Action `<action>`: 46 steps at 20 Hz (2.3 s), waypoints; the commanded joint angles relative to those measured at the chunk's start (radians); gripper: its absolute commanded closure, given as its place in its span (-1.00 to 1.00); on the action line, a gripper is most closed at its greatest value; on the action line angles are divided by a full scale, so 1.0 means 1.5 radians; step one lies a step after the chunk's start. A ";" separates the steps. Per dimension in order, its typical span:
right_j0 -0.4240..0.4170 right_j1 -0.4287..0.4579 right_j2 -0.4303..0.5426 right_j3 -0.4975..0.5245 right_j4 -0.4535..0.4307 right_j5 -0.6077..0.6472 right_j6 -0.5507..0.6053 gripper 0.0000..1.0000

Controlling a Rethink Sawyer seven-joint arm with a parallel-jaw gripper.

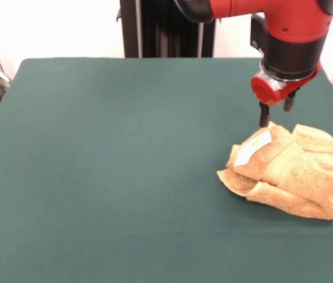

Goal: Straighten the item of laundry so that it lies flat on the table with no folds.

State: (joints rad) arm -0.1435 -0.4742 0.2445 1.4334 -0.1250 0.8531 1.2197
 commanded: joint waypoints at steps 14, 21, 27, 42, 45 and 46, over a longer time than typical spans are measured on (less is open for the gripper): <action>0.041 0.018 0.018 0.095 0.001 -0.105 0.135 -1.00; 0.066 0.033 0.000 0.088 0.008 -0.128 0.162 -1.00; 0.077 0.038 -0.010 0.086 0.015 -0.141 0.172 -1.00; 0.064 0.040 -0.009 0.106 0.020 -0.156 0.148 -1.00; 0.053 0.042 0.001 0.117 0.021 -0.176 0.141 -1.00; 0.050 0.043 0.005 0.120 0.023 -0.180 0.139 -1.00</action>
State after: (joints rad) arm -0.0577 -0.4708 0.2173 1.5102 -0.1261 0.6484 1.2197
